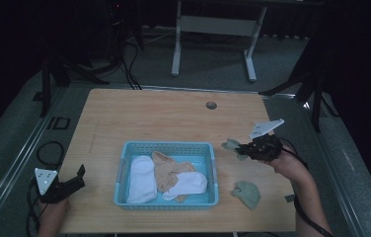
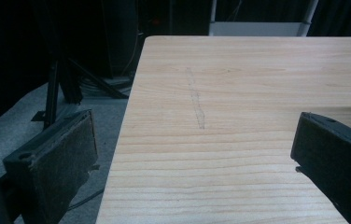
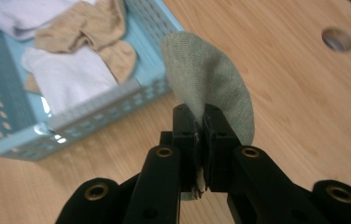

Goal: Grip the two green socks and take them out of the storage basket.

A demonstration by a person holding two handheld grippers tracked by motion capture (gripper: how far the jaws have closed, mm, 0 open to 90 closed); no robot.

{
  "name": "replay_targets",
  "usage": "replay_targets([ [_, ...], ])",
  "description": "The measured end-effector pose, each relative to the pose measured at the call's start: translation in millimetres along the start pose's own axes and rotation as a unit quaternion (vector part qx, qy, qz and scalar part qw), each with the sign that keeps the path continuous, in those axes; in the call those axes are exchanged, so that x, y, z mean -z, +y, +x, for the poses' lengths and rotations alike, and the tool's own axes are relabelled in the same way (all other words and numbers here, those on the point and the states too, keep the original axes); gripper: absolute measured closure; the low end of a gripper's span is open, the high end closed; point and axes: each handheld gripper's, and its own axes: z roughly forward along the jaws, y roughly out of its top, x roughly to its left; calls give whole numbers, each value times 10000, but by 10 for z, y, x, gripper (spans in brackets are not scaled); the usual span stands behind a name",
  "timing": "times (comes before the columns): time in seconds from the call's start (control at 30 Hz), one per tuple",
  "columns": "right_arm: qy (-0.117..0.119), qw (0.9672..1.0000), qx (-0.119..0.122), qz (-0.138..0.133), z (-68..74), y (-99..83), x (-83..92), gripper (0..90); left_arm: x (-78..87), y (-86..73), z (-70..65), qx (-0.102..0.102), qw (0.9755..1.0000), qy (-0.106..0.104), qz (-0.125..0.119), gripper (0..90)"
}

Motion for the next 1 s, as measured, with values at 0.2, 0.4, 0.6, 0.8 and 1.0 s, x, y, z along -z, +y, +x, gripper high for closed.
replay_targets([
  [0.2, -111, 9993, -347, -24, -99, -258, -112, 850, 2, -1, 2, -9, 10000, -11, -3, 7],
  [0.4, -160, 9978, -629, 92, -170, -479, -266, 850, 2, -1, 2, -3, 10000, -17, -4, 7],
  [0.6, -152, 9965, -795, 209, -192, -633, -412, 848, 1, -2, -1, -15, 10000, -14, 2, 7],
  [0.8, -99, 9957, -874, 273, -166, -735, -548, 845, 3, -3, 1, -17, 10000, -21, -3, 7],
  [1.0, 1, 9952, -898, 391, -133, -780, -656, 760, 4, -3, 1, -15, 10000, -24, -8, 7],
])
